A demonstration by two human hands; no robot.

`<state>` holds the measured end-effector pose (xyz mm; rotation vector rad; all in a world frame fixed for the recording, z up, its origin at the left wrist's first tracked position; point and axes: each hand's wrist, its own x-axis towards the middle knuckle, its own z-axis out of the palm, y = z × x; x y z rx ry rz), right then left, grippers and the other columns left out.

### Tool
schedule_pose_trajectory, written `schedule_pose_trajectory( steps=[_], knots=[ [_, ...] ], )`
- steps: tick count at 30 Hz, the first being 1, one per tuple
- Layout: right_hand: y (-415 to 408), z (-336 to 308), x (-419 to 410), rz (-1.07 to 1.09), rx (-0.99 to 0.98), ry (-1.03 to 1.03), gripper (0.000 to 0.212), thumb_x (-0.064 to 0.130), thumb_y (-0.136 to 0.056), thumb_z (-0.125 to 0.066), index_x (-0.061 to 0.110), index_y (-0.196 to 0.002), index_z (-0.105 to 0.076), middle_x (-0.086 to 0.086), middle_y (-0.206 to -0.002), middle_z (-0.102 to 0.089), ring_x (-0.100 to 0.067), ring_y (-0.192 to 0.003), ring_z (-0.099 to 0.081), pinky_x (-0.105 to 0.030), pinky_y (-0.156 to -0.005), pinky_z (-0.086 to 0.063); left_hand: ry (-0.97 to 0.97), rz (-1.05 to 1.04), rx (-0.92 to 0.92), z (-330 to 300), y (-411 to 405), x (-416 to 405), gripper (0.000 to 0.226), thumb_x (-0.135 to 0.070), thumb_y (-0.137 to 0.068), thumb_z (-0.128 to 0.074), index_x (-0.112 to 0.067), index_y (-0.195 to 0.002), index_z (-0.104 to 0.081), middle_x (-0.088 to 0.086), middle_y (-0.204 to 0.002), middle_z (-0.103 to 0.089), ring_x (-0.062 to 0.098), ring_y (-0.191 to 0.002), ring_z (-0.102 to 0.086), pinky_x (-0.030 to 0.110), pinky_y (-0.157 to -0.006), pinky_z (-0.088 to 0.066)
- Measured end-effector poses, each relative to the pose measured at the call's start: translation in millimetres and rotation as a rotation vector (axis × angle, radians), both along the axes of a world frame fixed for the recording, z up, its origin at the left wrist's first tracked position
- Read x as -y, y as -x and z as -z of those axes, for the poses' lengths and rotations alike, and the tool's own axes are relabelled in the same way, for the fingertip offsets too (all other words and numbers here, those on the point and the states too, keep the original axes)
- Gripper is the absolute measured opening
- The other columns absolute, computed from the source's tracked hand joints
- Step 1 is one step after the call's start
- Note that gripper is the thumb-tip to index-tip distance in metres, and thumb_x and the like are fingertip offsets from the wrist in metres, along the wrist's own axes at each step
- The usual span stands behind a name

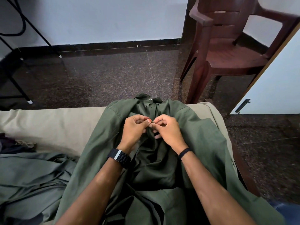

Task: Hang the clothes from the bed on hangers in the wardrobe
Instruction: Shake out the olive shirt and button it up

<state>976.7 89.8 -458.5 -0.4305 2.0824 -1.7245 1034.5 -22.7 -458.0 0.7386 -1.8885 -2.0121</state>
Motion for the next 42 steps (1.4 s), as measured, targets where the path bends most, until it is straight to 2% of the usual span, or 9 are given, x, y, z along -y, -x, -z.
schedule_pose_trajectory(
  steps=[7,13,16,19,24,29,33,37,42],
  knots=[
    [8,-21,-21,-0.069,0.342,0.213,0.008,0.004,-0.088,-0.064,0.008,-0.082,-0.062,-0.002,-0.075,-0.060,-0.011,-0.062,-0.060,-0.023,-0.055,-0.055,-0.117,0.177,-0.072,-7,7,5,0.017,0.005,-0.090,-0.056,-0.009,-0.081,-0.057,-0.006,-0.063,-0.066,0.004,-0.061,-0.061,0.021,-0.066,-0.054],
    [6,-26,-7,0.060,-0.290,-0.219,0.014,0.012,-0.085,-0.070,0.006,-0.074,-0.065,-0.005,-0.069,-0.063,-0.022,-0.066,-0.065,-0.033,-0.063,-0.056,0.101,0.123,-0.112,-10,12,5,0.028,0.010,-0.088,-0.058,-0.013,-0.079,-0.045,0.005,-0.068,-0.062,0.013,-0.062,-0.054,0.022,-0.059,-0.046],
    [8,-29,-6,0.033,-0.388,-0.314,0.017,0.013,-0.086,-0.068,0.010,-0.071,-0.062,0.001,-0.065,-0.059,-0.025,-0.070,-0.065,-0.037,-0.073,-0.053,0.123,0.130,-0.143,-9,13,6,0.032,0.012,-0.088,-0.056,-0.013,-0.076,-0.041,0.007,-0.069,-0.058,0.011,-0.058,-0.051,0.018,-0.055,-0.044],
    [13,-31,-6,-0.002,-0.246,-0.244,0.015,0.008,-0.089,-0.064,0.007,-0.074,-0.062,0.000,-0.063,-0.054,-0.025,-0.069,-0.063,-0.036,-0.067,-0.057,0.018,0.144,-0.139,-8,15,8,0.030,0.011,-0.089,-0.055,-0.013,-0.078,-0.042,0.001,-0.068,-0.061,0.011,-0.063,-0.056,0.023,-0.059,-0.049],
    [23,-28,-6,-0.044,0.347,0.125,0.015,0.002,-0.093,-0.055,0.007,-0.080,-0.059,-0.001,-0.072,-0.053,-0.011,-0.063,-0.052,-0.020,-0.051,-0.051,-0.200,0.153,-0.089,1,25,14,0.027,0.010,-0.092,-0.049,-0.013,-0.082,-0.042,-0.001,-0.068,-0.063,0.009,-0.062,-0.061,0.026,-0.062,-0.055],
    [10,-9,4,0.199,0.102,-0.061,0.004,0.000,-0.093,-0.055,0.004,-0.093,-0.056,-0.004,-0.071,-0.054,-0.013,-0.055,-0.058,-0.025,-0.049,-0.054,0.286,0.190,0.103,12,31,13,0.022,-0.005,-0.089,-0.064,-0.018,-0.080,-0.049,0.004,-0.078,-0.059,0.005,-0.062,-0.050,0.020,-0.052,-0.046],
    [-21,3,7,0.140,-0.125,-0.099,0.014,0.004,-0.086,-0.063,0.016,-0.083,-0.056,-0.002,-0.069,-0.058,-0.010,-0.048,-0.061,-0.023,-0.043,-0.050,0.413,0.128,0.127,15,21,19,0.014,-0.005,-0.087,-0.066,-0.015,-0.085,-0.056,0.008,-0.085,-0.065,0.013,-0.071,-0.056,0.028,-0.068,-0.048],
    [-43,25,-4,0.057,-0.392,-0.370,0.017,0.009,-0.080,-0.072,0.014,-0.085,-0.057,0.001,-0.079,-0.055,-0.017,-0.073,-0.053,-0.026,-0.072,-0.043,0.672,0.244,0.205,20,-4,19,0.015,-0.001,-0.082,-0.065,-0.016,-0.085,-0.067,0.002,-0.078,-0.068,0.004,-0.063,-0.056,0.018,-0.070,-0.047],
    [-48,39,-19,0.134,-0.367,-0.459,0.029,0.016,-0.074,-0.079,0.004,-0.087,-0.056,-0.012,-0.085,-0.059,-0.028,-0.087,-0.056,-0.032,-0.079,-0.039,0.831,0.376,0.298,32,-26,5,0.017,0.000,-0.082,-0.065,-0.005,-0.095,-0.073,0.010,-0.096,-0.069,0.018,-0.090,-0.063,0.018,-0.082,-0.043]
  ],
)
